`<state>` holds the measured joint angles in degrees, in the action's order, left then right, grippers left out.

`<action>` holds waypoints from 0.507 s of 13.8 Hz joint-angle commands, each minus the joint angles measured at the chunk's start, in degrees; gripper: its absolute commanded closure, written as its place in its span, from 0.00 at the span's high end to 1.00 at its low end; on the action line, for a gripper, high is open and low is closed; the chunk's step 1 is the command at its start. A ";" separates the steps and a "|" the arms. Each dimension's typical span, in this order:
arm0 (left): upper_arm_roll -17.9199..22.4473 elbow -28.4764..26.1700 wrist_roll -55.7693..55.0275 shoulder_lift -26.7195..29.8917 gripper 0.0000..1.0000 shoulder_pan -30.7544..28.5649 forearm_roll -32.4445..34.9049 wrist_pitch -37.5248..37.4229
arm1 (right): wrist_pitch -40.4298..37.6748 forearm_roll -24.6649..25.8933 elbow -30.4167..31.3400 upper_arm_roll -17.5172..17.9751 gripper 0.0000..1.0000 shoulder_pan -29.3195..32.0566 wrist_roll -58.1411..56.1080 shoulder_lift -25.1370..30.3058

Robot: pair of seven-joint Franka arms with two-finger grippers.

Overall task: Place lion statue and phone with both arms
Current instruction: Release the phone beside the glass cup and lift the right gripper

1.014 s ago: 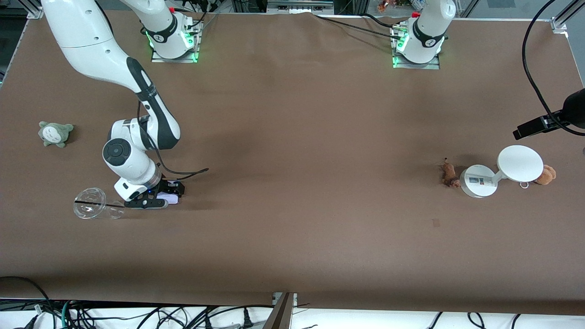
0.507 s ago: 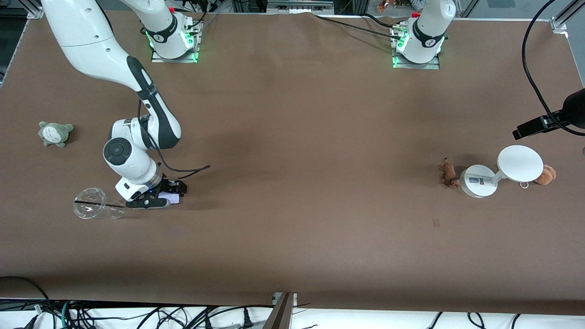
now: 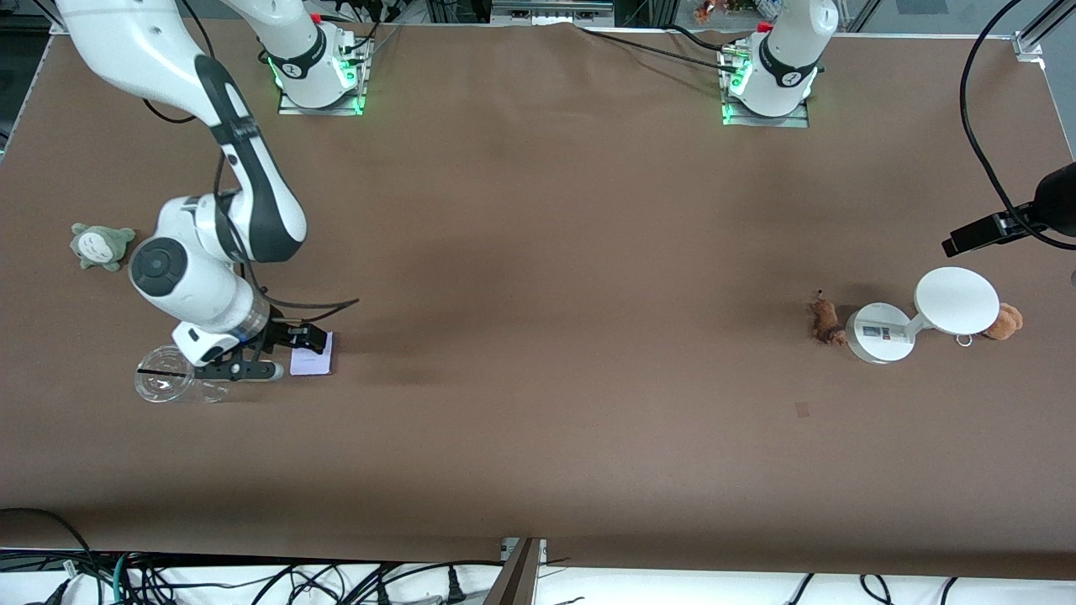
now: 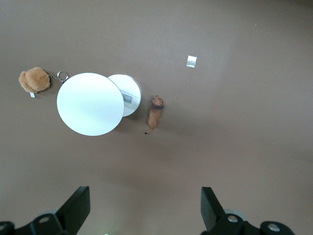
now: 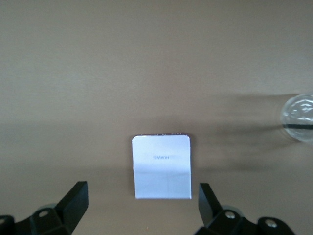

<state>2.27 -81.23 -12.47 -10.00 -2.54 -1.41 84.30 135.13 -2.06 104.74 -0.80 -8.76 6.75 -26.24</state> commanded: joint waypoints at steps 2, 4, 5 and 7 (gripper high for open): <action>0.10 1.07 1.40 -0.28 1.00 -0.45 -1.58 -1.07 | -8.36 -1.54 0.82 0.54 1.00 0.50 -0.42 6.71; 0.19 1.07 1.48 -0.28 1.00 -0.80 -1.58 -1.07 | -13.81 -1.54 0.82 0.45 1.00 0.50 -0.42 10.93; 0.10 1.07 1.48 -0.28 1.00 -1.15 -1.67 -1.07 | -16.36 -1.54 0.73 0.45 1.00 0.50 -0.33 12.95; 0.10 1.07 1.48 -0.46 1.00 -1.16 -1.67 -1.07 | -23.21 -1.54 0.73 0.45 1.00 0.50 -0.42 18.30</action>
<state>2.33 -81.23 -12.28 -10.05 -3.12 -1.42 84.30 117.33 -2.33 104.24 -0.80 -8.76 6.76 -13.47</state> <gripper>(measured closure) 0.000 0.000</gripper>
